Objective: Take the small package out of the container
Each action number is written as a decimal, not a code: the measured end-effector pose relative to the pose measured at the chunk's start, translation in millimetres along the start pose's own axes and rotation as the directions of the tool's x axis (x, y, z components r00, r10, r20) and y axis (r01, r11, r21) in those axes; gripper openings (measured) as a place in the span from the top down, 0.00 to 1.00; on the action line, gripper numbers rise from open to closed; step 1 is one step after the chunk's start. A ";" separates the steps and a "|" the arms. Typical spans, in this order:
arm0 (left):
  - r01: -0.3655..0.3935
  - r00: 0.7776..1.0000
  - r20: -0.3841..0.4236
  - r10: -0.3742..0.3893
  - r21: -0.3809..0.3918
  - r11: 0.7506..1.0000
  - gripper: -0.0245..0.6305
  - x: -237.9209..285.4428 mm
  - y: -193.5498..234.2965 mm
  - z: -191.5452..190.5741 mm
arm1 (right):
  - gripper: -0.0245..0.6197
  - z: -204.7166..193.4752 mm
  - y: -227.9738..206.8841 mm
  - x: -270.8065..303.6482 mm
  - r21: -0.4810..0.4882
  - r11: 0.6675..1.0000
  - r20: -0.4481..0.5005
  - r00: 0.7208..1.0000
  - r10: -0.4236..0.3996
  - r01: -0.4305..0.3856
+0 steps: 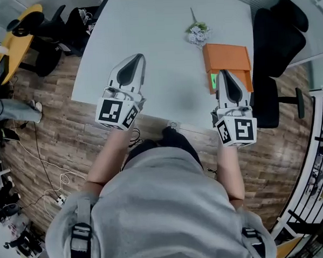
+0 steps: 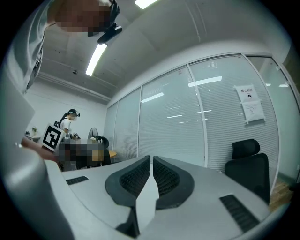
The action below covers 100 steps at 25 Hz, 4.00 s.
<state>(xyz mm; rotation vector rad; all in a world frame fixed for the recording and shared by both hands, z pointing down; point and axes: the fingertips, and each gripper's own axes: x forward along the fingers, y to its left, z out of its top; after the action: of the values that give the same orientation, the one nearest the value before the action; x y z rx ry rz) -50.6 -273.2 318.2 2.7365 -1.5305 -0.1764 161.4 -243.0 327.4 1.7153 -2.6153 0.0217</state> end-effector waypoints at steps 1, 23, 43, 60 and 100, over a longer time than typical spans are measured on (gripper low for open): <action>-0.007 1.000 0.003 0.007 0.000 1.000 0.93 9.9 -1.6 -1.4 | 0.88 0.4 -10.4 5.5 0.000 1.000 0.002 1.000 0.008 -0.008; 0.013 1.000 -0.011 -0.013 -0.016 1.000 0.93 106.4 -21.3 -12.6 | 0.88 2.9 -82.9 45.3 0.041 0.999 0.019 1.000 0.002 -0.003; 0.157 0.987 -0.033 -0.159 -0.049 0.986 0.93 151.0 -19.1 -44.7 | 0.88 -53.7 -109.1 46.3 0.042 0.984 -0.116 0.979 -0.166 0.172; 0.214 0.966 -0.122 -0.226 -0.104 0.971 0.93 154.4 -37.6 -105.7 | 0.76 -267.5 -97.6 47.2 -0.064 0.996 -0.594 0.800 -0.088 0.063; 0.116 0.993 0.006 -0.116 -0.038 0.992 0.93 117.3 12.6 -9.4 | 0.89 0.5 -76.9 70.3 -0.028 0.983 -0.049 0.982 -0.182 0.181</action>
<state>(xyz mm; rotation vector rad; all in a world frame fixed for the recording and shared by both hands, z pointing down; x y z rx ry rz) 0.5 -380.0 316.9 2.7978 -1.3538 -0.2084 203.9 -338.2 328.6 1.9112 -2.4037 0.0327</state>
